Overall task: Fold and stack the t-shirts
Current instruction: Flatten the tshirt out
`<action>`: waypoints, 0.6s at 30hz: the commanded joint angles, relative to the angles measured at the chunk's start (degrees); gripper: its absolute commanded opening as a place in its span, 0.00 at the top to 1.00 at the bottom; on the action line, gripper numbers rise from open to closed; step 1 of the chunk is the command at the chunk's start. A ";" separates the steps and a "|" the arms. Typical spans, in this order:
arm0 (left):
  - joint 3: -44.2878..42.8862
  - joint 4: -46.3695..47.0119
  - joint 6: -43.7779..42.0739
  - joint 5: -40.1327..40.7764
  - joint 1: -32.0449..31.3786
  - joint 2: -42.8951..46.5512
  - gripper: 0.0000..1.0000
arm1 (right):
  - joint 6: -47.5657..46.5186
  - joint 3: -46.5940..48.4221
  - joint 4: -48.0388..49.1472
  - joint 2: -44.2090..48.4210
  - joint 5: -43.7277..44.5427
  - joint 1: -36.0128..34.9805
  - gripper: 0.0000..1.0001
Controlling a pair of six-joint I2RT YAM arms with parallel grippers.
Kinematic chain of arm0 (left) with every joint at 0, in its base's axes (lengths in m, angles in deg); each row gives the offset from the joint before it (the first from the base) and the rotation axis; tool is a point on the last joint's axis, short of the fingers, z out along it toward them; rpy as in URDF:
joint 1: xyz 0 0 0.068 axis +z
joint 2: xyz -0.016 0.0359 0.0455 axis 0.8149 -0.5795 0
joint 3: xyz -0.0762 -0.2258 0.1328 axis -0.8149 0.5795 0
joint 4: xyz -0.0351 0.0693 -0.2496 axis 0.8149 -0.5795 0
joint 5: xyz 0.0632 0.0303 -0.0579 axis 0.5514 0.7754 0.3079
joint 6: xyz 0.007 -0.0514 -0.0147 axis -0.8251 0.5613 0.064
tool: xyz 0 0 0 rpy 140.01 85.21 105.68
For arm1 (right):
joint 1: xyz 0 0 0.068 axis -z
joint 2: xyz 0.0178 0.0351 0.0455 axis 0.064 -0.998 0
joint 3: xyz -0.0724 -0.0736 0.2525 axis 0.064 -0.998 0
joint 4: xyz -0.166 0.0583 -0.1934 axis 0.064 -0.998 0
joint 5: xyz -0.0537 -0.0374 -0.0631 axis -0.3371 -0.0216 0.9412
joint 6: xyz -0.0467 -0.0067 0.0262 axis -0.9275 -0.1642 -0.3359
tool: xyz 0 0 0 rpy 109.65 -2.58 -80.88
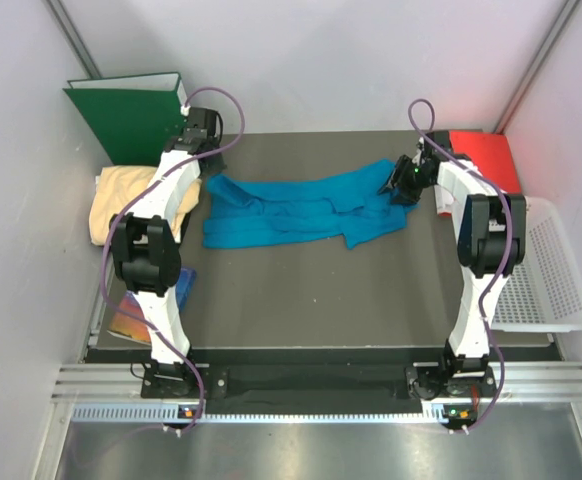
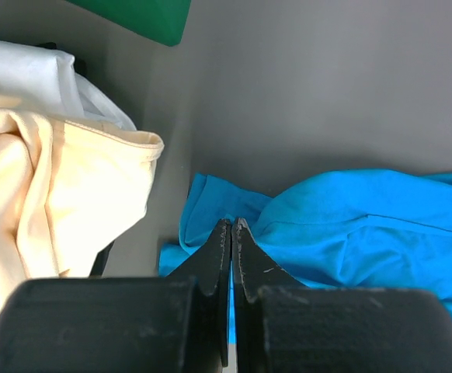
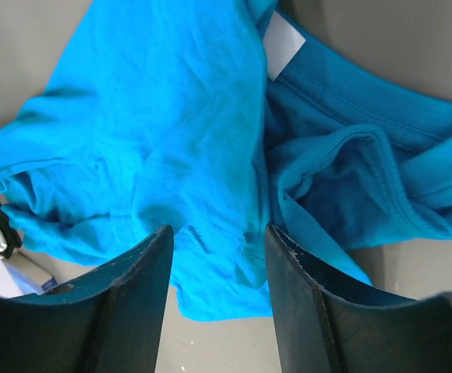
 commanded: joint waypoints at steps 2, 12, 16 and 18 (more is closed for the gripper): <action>-0.30 2.80 -0.49 -0.54 0.10 2.12 1.00 | -1.69 4.22 -1.14 1.44 2.39 -0.53 0.50; -0.04 2.62 -0.84 -0.62 0.10 1.94 1.00 | -2.31 4.05 -0.79 -0.49 3.53 -0.88 0.50; -0.12 2.62 -0.75 -0.80 0.10 1.85 1.00 | -2.57 3.96 0.35 -1.55 3.62 -1.76 0.50; -0.12 2.62 -0.75 -0.89 0.10 1.85 1.00 | -2.48 3.96 1.66 -2.25 3.35 -2.37 0.50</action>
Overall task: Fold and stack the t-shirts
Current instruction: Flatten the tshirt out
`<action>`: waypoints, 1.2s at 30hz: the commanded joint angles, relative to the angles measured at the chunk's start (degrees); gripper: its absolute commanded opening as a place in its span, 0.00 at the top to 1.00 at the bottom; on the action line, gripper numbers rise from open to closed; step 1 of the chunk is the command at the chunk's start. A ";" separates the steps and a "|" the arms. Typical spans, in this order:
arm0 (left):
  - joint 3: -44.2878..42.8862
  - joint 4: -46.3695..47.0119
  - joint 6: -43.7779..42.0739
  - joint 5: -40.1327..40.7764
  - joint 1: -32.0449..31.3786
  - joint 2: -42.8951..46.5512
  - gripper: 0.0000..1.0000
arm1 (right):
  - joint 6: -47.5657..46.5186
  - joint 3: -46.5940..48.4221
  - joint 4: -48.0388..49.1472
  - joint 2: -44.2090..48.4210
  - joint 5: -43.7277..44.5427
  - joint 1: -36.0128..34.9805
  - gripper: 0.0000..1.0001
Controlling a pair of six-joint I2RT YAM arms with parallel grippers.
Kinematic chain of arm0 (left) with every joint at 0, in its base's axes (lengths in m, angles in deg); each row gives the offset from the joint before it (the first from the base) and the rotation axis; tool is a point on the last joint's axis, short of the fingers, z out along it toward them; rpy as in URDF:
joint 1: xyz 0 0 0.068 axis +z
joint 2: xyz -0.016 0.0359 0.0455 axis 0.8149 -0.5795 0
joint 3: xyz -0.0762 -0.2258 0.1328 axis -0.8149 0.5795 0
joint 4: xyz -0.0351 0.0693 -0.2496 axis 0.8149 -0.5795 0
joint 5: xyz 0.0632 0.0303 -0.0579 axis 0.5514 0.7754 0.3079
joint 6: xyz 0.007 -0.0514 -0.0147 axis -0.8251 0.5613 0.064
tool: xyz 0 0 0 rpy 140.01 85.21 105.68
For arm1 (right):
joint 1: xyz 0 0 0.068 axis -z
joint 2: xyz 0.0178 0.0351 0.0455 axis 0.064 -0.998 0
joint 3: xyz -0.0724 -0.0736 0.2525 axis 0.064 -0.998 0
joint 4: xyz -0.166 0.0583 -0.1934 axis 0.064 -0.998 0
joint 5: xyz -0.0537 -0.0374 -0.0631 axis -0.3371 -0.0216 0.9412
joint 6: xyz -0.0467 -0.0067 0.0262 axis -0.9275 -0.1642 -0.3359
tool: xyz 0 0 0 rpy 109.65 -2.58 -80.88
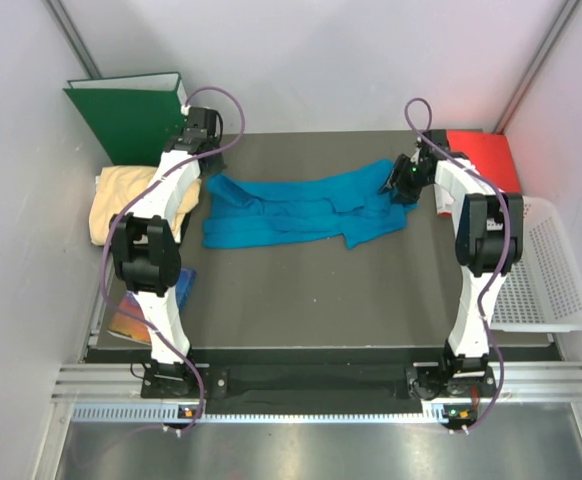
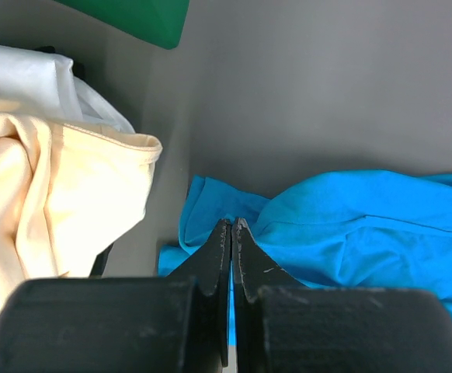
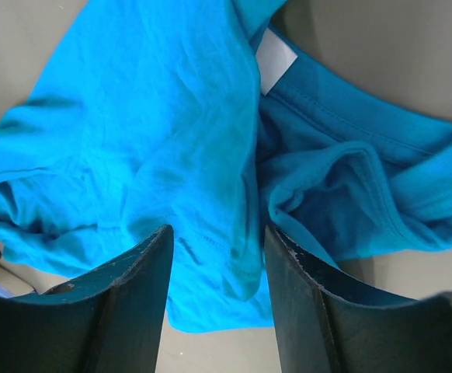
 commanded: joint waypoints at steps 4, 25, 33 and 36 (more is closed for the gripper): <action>0.05 2.05 -0.66 -0.65 0.10 1.85 1.00 | -0.36 3.59 3.93 -3.59 -0.32 -2.95 0.49; -0.04 2.14 -1.37 -0.12 0.10 1.67 1.00 | -6.25 13.79 -9.78 3.17 9.26 -3.65 0.84; 0.23 2.32 -1.45 -0.56 0.10 1.85 1.00 | -3.44 9.14 -3.64 2.38 4.43 -3.56 0.81; 0.49 2.05 -1.37 -0.38 0.10 1.94 1.00 | -3.44 10.61 -5.56 1.06 5.04 -3.56 0.80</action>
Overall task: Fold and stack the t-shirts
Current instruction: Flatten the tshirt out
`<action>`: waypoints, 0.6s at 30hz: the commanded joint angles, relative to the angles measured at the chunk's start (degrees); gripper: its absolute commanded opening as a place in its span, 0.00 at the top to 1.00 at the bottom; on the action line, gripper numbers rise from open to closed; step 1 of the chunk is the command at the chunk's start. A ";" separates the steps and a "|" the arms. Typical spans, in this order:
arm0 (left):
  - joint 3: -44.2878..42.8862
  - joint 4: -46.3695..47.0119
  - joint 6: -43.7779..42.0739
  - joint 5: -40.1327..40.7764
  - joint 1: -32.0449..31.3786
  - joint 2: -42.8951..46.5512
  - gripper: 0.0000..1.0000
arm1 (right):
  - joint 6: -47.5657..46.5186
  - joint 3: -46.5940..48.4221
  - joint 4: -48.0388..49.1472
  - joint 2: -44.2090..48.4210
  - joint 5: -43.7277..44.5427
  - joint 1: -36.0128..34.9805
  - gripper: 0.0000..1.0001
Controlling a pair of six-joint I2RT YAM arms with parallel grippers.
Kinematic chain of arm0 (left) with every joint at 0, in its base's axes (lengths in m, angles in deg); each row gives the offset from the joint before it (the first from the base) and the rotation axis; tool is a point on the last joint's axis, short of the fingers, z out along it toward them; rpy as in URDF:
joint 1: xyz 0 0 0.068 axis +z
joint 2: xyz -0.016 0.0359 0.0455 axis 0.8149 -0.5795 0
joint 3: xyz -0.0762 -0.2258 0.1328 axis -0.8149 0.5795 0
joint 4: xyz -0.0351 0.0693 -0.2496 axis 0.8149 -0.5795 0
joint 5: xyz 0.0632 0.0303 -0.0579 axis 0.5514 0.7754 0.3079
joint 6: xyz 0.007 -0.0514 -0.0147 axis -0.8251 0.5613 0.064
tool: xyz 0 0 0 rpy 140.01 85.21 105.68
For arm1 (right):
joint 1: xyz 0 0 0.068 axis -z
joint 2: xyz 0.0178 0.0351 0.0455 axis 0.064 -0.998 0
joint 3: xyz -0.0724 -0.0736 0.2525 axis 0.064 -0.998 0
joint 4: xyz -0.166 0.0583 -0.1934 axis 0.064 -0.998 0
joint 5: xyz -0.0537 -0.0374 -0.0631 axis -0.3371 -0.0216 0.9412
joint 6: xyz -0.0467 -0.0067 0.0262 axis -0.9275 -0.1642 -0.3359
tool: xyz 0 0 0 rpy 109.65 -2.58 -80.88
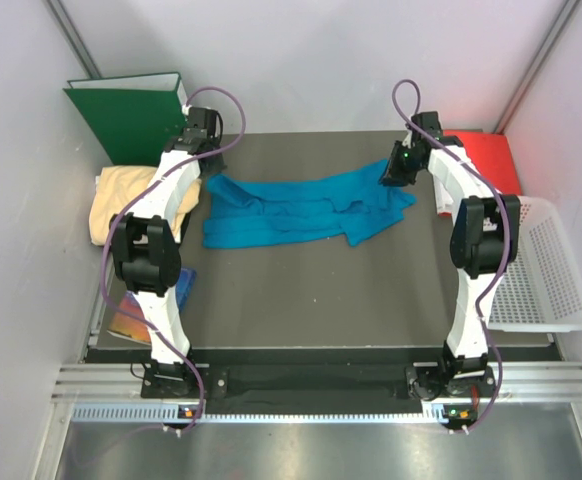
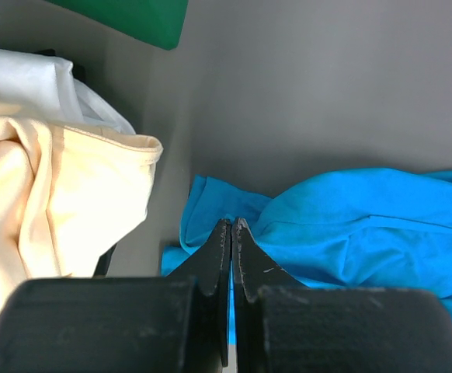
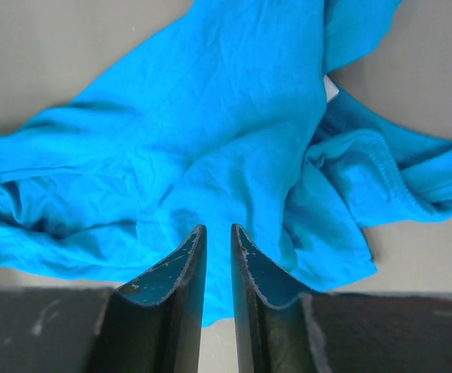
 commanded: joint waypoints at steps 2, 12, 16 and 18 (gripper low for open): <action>0.73 2.05 -0.41 -0.10 0.10 2.29 1.00 | 0.28 1.36 -0.95 0.43 0.10 0.24 0.74; 1.52 2.31 0.03 -0.54 0.10 2.29 1.00 | -1.83 -0.40 -3.77 1.04 3.45 0.24 0.69; 1.52 2.40 -0.14 -0.63 0.01 2.38 1.00 | -2.62 -1.19 -4.30 0.34 3.89 0.33 0.69; 1.61 2.31 -0.14 -0.63 0.10 2.38 1.00 | -2.71 -2.07 -3.95 0.34 4.15 0.15 0.69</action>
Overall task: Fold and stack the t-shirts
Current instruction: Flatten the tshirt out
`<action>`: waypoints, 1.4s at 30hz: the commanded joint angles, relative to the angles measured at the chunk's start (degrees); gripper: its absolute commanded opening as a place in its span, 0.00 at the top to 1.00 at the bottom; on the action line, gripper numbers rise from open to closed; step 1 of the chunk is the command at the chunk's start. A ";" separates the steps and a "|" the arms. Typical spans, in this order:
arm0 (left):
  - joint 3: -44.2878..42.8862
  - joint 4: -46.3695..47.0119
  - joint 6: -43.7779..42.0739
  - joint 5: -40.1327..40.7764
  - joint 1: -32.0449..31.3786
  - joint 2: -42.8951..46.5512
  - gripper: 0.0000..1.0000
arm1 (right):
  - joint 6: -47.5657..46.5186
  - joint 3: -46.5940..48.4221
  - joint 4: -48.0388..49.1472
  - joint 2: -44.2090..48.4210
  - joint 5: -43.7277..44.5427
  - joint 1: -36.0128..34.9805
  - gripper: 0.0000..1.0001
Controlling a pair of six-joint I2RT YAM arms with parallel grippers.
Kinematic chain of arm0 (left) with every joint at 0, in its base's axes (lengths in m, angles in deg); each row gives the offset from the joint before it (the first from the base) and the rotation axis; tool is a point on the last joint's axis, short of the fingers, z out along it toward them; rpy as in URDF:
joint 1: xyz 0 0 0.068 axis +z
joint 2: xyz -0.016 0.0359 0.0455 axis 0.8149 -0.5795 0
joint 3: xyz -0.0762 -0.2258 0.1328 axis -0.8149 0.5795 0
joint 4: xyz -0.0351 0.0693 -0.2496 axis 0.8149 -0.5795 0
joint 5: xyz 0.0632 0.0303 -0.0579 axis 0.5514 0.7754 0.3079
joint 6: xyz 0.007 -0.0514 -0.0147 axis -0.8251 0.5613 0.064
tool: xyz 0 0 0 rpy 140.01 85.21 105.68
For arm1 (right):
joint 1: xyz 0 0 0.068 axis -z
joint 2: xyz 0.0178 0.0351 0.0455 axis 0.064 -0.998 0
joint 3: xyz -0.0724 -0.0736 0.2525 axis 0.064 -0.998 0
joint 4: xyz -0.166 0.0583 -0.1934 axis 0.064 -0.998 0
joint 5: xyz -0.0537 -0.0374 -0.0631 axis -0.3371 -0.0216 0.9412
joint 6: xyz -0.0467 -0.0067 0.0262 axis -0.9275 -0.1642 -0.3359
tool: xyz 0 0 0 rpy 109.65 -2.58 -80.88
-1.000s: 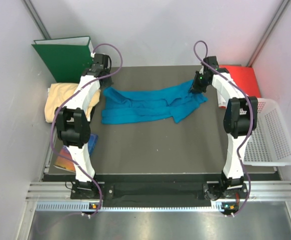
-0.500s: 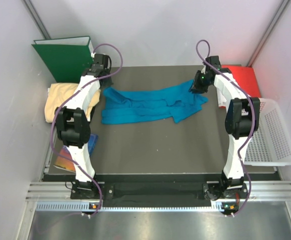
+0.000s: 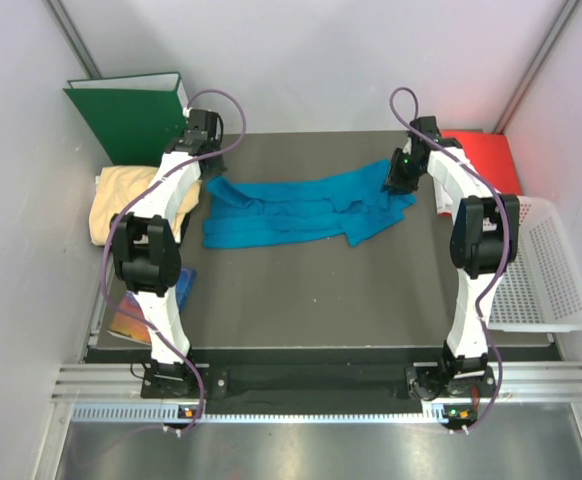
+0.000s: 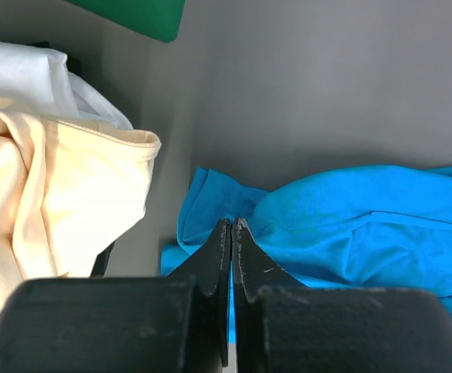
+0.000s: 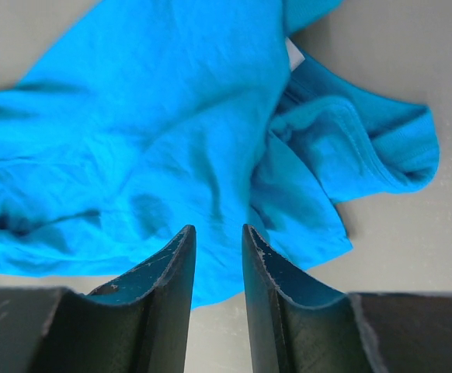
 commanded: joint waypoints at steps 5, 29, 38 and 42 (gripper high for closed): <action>0.50 1.97 -0.14 -0.65 0.01 2.55 1.00 | -1.73 -1.55 0.53 -0.52 1.79 -0.13 0.69; -1.34 1.09 0.30 -0.39 0.01 3.96 1.00 | -2.43 2.66 5.28 4.22 -2.08 -2.15 1.00; -5.65 3.63 1.79 -1.53 -0.25 7.38 1.00 | -4.01 8.74 8.26 16.34 4.78 -2.24 1.00; -6.01 6.18 1.53 -1.01 -0.69 10.89 1.00 | -5.50 7.68 10.55 23.10 6.01 -2.24 1.00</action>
